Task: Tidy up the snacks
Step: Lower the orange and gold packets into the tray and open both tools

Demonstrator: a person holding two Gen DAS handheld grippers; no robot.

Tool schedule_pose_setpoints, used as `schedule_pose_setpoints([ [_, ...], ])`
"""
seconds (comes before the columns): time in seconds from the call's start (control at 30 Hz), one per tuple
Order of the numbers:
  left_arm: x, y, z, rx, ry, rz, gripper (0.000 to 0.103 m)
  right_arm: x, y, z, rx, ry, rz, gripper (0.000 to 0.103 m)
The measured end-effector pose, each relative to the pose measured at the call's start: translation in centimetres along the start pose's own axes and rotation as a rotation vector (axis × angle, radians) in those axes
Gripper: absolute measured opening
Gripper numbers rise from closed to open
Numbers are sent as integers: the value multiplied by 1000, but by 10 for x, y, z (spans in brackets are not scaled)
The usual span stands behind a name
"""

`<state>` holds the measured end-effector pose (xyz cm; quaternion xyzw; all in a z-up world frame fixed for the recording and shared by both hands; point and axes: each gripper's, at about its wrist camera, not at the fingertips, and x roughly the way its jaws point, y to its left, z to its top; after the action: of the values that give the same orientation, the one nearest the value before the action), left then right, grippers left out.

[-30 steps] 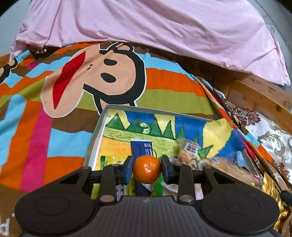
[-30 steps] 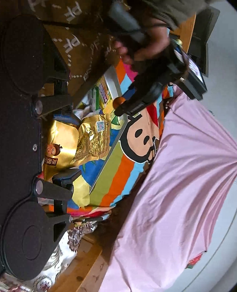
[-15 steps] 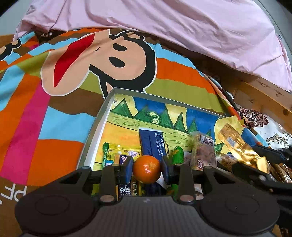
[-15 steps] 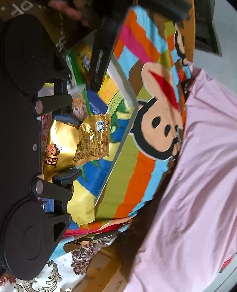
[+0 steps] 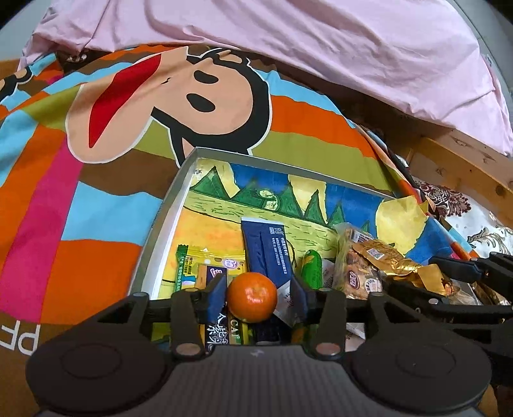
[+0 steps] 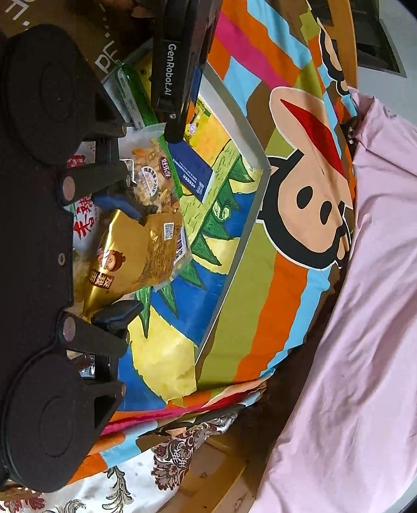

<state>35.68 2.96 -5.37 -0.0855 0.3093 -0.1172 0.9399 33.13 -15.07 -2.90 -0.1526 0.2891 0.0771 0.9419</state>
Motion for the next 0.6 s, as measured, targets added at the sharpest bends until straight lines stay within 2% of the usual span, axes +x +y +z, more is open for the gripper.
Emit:
schedule_pose_setpoints([
  [0.13, -3, 2, 1, -24, -3, 7, 69, -6, -4, -2, 26, -5, 5, 67],
  [0.3, -11, 2, 0, -39, -4, 17, 74, -21, -11, -3, 67, -41, 3, 75],
  [0.37, -16, 1, 1, -44, -15, 25, 79, -28, -15, -2, 88, -59, 4, 79],
  [0.43, -23, 1, 2, -52, -34, 27, 88, -37, -19, 0, 106, -84, 2, 81],
  [0.6, -45, -7, 10, -37, -86, 19, 97, -59, -26, 4, 139, -136, -10, 87],
])
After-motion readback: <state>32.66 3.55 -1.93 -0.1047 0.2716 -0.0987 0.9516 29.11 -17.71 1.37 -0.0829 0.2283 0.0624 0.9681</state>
